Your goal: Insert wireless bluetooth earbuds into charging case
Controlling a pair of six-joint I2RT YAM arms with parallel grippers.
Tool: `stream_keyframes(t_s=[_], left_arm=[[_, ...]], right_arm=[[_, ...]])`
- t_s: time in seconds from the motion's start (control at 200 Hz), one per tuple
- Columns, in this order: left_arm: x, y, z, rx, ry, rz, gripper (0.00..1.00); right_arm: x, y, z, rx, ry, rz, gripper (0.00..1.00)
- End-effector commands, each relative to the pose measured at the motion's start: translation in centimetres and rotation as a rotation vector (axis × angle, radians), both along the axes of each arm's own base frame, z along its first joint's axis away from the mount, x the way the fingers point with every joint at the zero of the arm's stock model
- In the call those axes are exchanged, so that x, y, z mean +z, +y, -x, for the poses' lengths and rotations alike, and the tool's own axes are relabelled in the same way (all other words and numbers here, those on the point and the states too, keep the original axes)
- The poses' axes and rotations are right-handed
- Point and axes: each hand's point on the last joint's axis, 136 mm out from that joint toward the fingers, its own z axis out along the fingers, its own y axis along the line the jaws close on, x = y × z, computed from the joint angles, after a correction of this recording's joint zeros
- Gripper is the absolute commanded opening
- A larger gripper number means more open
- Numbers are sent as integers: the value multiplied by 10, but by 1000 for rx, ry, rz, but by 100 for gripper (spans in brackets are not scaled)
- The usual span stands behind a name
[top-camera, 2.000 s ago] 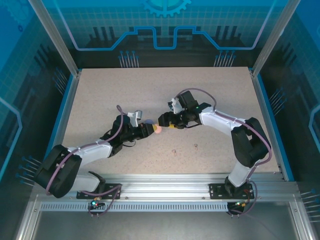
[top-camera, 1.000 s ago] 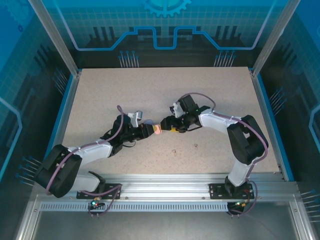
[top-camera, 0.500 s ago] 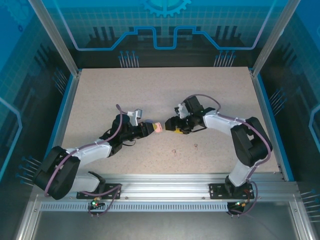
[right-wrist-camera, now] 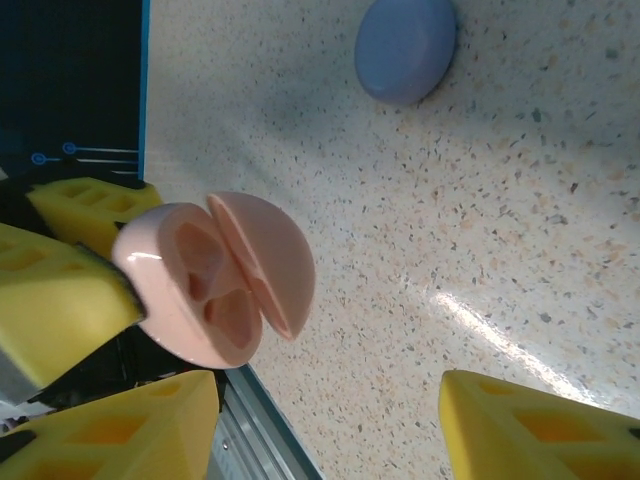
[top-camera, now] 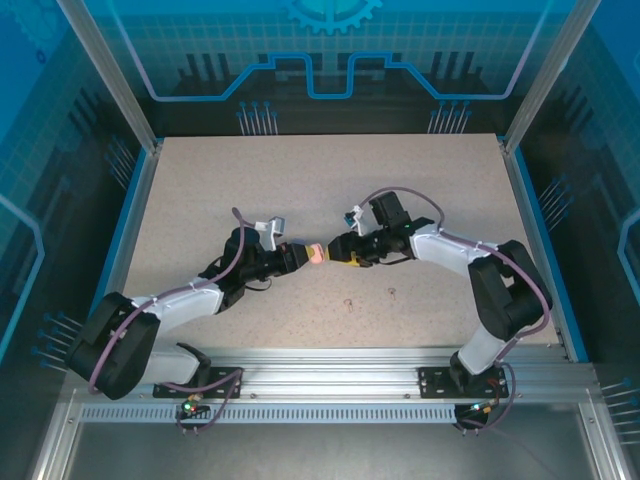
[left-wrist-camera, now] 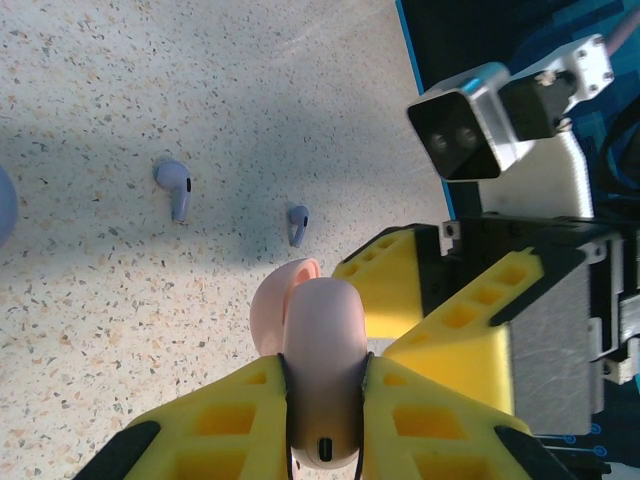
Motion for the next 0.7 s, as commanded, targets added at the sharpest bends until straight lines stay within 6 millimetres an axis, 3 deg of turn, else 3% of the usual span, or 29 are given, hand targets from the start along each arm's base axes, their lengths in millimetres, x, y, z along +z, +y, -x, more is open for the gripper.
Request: stream_keyframes(t_s=[0.0,0.36,0.695], left_arm=[[24,-4,-8,-5,-61,34,0],[25,-4,-7,-9,-60,42,0],[24,-5,-8,-5,-57,51,0]], right_arm=[[-1,11,0,34,4,-21,60],[-22,13,-12,9,30,17,59],[1,10,-14,5,1,-74,56]])
